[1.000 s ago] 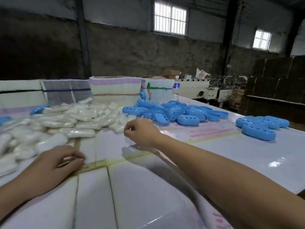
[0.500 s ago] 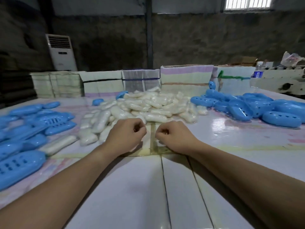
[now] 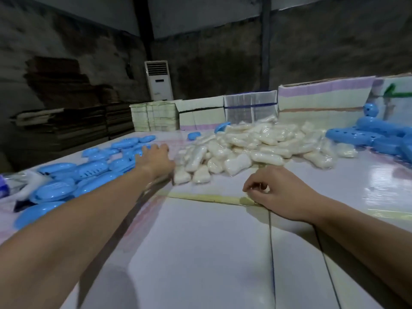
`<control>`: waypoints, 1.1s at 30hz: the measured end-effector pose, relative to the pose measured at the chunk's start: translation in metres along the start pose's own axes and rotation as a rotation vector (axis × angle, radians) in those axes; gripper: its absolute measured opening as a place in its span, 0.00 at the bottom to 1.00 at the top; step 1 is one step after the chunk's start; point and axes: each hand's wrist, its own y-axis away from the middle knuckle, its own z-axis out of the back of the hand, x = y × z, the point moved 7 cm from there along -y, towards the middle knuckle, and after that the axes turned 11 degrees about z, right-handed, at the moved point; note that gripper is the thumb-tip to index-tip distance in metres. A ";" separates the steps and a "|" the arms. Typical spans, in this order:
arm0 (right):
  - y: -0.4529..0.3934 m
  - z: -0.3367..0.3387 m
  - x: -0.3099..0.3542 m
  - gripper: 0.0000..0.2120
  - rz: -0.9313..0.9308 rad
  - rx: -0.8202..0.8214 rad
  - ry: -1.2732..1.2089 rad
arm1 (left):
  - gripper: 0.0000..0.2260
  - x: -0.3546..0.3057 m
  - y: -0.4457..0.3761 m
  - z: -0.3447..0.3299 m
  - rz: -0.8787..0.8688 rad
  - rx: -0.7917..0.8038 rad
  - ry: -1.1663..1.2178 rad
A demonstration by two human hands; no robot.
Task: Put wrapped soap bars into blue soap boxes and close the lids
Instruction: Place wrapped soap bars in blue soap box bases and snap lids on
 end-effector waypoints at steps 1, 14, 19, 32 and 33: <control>0.000 -0.001 -0.001 0.08 -0.005 0.011 0.000 | 0.26 0.017 -0.009 -0.005 0.055 0.020 -0.070; -0.003 -0.009 -0.007 0.08 0.017 0.049 -0.021 | 0.27 0.013 -0.063 -0.026 -0.101 0.169 -0.208; -0.005 -0.009 -0.007 0.08 0.034 0.046 -0.015 | 0.25 0.010 -0.070 -0.034 -0.080 0.206 -0.211; -0.006 -0.009 -0.006 0.08 0.024 0.046 -0.026 | 0.28 0.012 -0.080 -0.039 -0.023 0.206 -0.161; -0.006 -0.008 -0.006 0.08 0.021 0.045 -0.027 | 0.29 0.012 -0.081 -0.038 -0.018 0.212 -0.144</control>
